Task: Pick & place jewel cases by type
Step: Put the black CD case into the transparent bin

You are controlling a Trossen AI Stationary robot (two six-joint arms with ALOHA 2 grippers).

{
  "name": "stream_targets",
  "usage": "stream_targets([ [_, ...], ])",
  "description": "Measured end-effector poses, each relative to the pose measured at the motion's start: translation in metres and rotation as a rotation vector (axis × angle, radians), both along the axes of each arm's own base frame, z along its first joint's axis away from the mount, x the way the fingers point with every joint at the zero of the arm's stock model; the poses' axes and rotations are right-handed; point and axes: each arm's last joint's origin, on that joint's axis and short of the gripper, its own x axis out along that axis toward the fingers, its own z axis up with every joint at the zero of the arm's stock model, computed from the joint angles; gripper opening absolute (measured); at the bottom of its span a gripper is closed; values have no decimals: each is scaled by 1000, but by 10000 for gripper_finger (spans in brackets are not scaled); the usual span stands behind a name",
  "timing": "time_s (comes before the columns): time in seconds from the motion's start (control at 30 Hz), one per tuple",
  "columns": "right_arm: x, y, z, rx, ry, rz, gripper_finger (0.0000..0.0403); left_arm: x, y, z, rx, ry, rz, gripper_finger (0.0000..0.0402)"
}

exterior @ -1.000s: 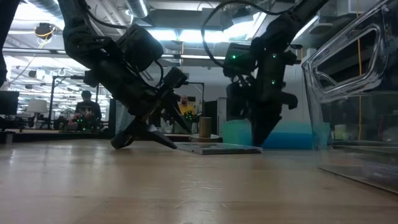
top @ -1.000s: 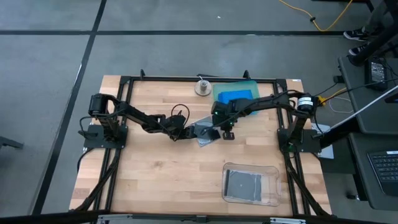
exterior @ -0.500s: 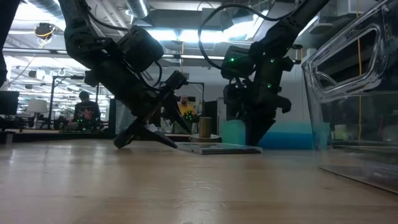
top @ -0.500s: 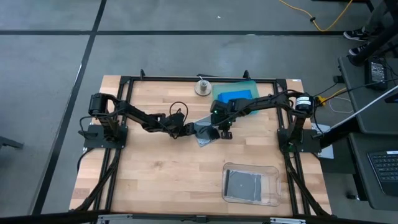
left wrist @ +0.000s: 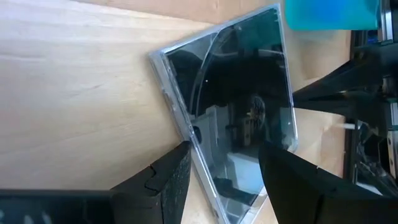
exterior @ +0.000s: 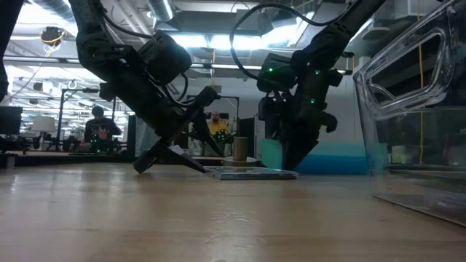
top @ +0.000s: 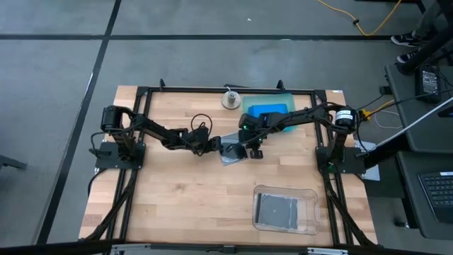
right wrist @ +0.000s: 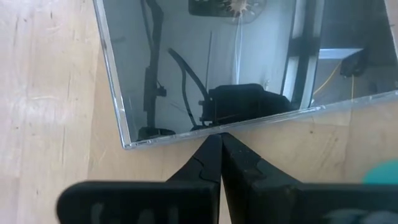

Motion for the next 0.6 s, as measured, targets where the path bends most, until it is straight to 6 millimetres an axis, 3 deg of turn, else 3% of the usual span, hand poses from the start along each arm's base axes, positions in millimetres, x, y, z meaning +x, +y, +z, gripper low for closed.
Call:
stream_targets([
  [0.17,0,0,0,2,-2,2,10,7,1,5,29,-44,0,183],
  [0.37,0,0,0,7,4,-2,10,15,18,13,135,-73,-5,183],
  [0.6,-3,1,0,7,28,5,10,20,26,21,120,-106,-80,183],
])
